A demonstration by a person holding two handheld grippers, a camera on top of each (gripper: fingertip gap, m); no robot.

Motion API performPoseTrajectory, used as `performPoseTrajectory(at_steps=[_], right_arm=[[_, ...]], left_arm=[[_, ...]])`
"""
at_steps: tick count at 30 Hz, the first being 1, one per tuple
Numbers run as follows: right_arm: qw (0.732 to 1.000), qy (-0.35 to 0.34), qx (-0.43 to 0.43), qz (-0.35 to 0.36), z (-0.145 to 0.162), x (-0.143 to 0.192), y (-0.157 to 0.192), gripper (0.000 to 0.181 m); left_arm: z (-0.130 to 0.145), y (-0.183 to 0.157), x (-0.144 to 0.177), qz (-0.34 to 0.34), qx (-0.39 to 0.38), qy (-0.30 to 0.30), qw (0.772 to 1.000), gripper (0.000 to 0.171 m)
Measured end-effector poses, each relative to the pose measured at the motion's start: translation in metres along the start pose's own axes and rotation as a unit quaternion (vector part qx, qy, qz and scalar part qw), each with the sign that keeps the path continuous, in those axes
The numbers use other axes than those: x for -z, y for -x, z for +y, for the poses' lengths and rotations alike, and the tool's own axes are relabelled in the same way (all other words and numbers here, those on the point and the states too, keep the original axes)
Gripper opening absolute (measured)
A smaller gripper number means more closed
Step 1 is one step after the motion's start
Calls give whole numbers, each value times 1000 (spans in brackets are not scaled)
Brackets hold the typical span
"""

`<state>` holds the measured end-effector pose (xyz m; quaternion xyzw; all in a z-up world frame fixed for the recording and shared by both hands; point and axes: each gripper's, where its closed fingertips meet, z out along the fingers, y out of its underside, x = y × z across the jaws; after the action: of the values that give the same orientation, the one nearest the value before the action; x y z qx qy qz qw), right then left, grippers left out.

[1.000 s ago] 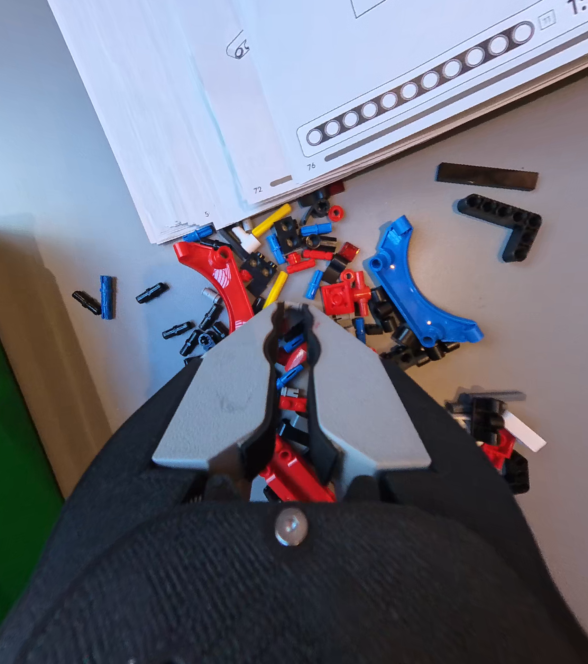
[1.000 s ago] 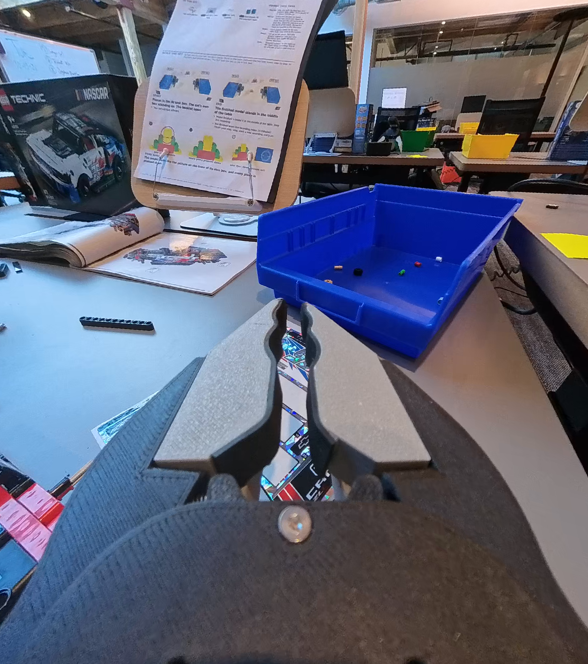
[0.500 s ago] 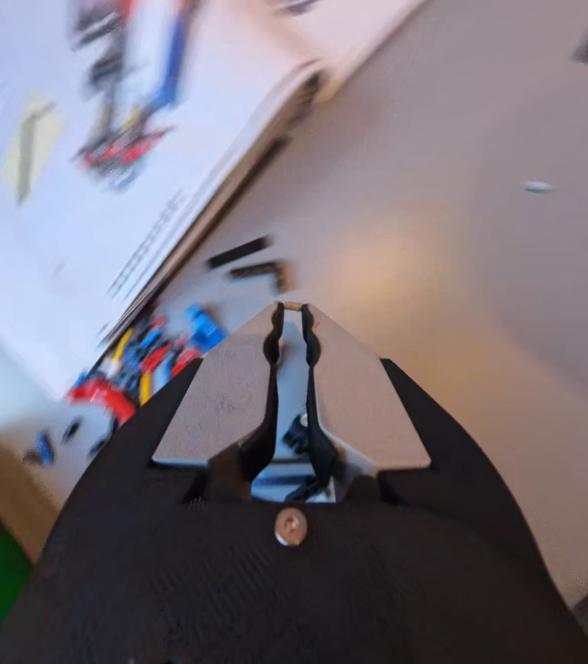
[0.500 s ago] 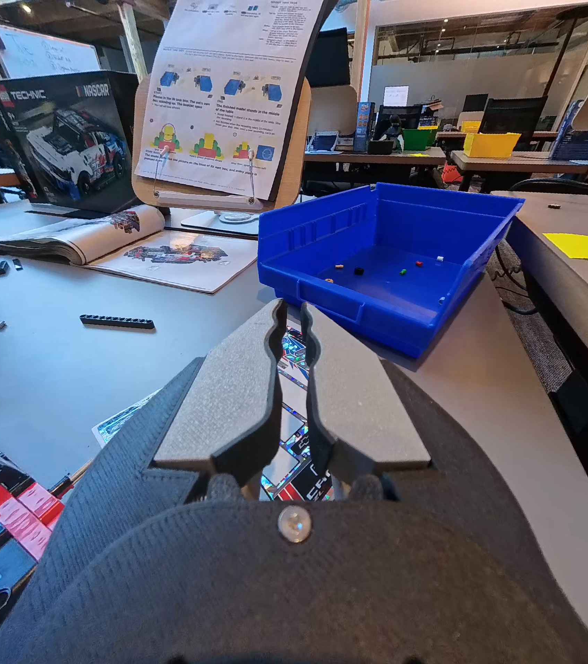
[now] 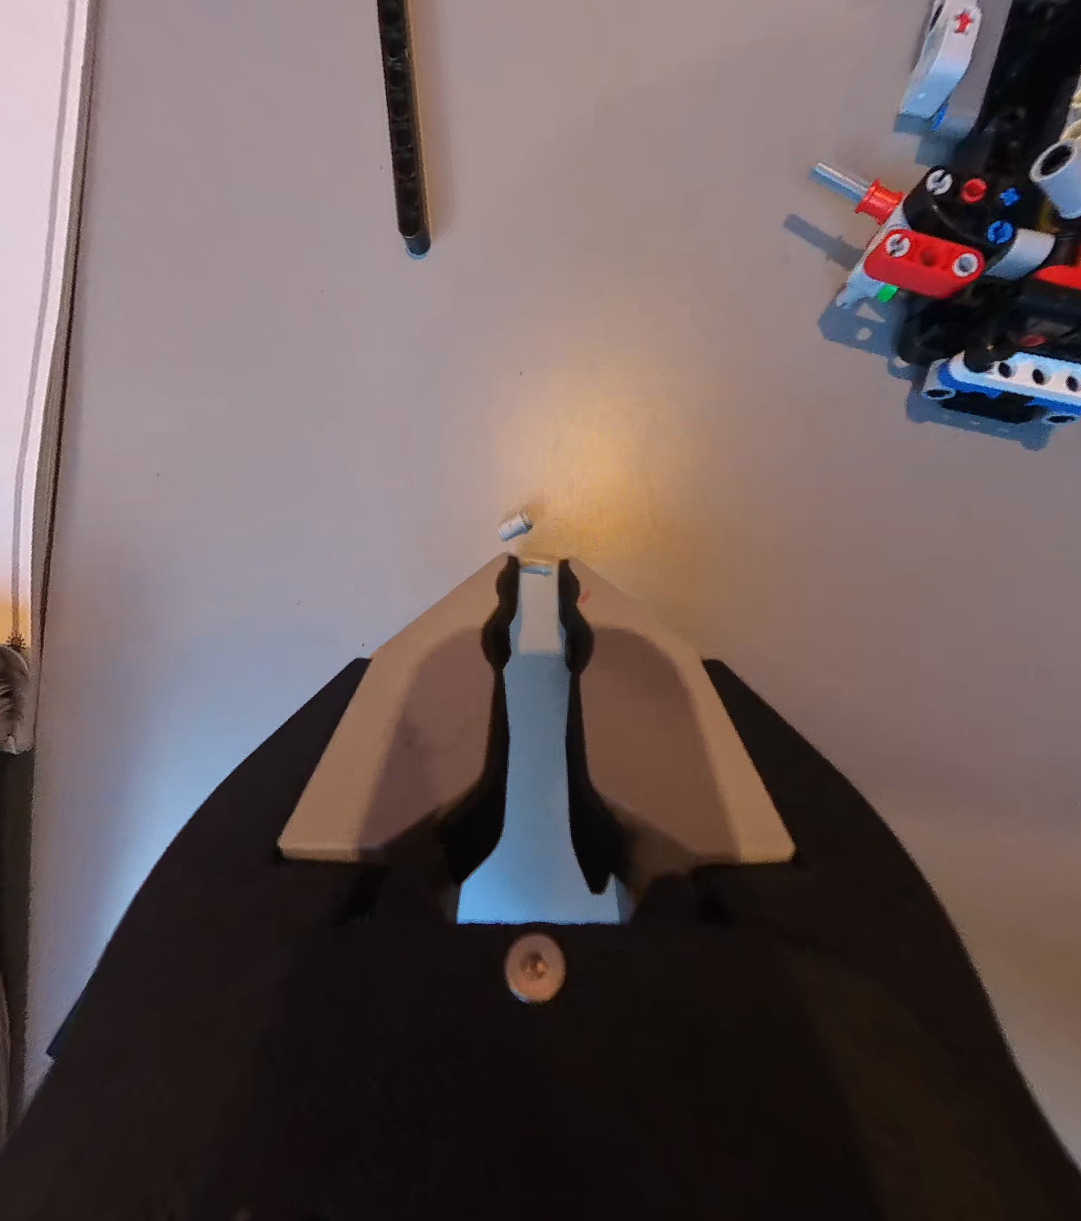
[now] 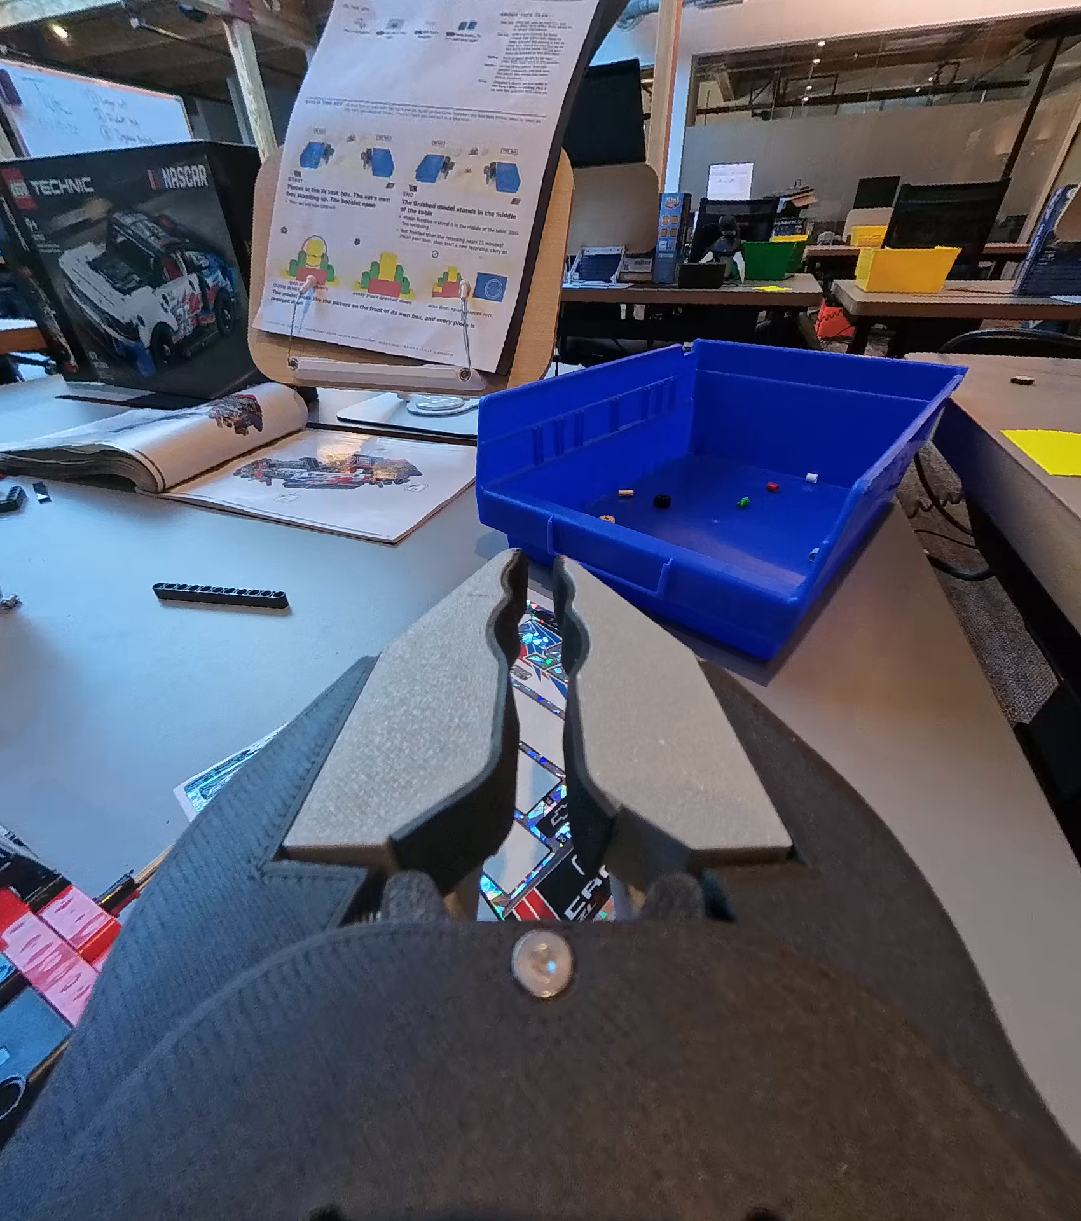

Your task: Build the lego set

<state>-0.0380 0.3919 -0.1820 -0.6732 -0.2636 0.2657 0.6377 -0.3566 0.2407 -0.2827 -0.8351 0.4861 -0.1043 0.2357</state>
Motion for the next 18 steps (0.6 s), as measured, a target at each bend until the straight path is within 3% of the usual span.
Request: performPoseTrajectory(at_steps=[9, 13, 15, 18], right_arm=[[1000, 0, 0, -3, 0, 0, 1, 5], [1000, 0, 1, -2, 0, 0, 1, 5], [1000, -1, 0, -2, 0, 0, 1, 5], [1000, 1, 1, -3, 0, 0, 1, 5]], left_arm=[[7, 4, 9, -20, 19, -7, 1000, 17], [6, 13, 43, -32, 84, -67, 994, 16], [30, 42, 74, -91, 139, -63, 984, 15], [103, 90, 127, -199, 262, 14, 944, 18]])
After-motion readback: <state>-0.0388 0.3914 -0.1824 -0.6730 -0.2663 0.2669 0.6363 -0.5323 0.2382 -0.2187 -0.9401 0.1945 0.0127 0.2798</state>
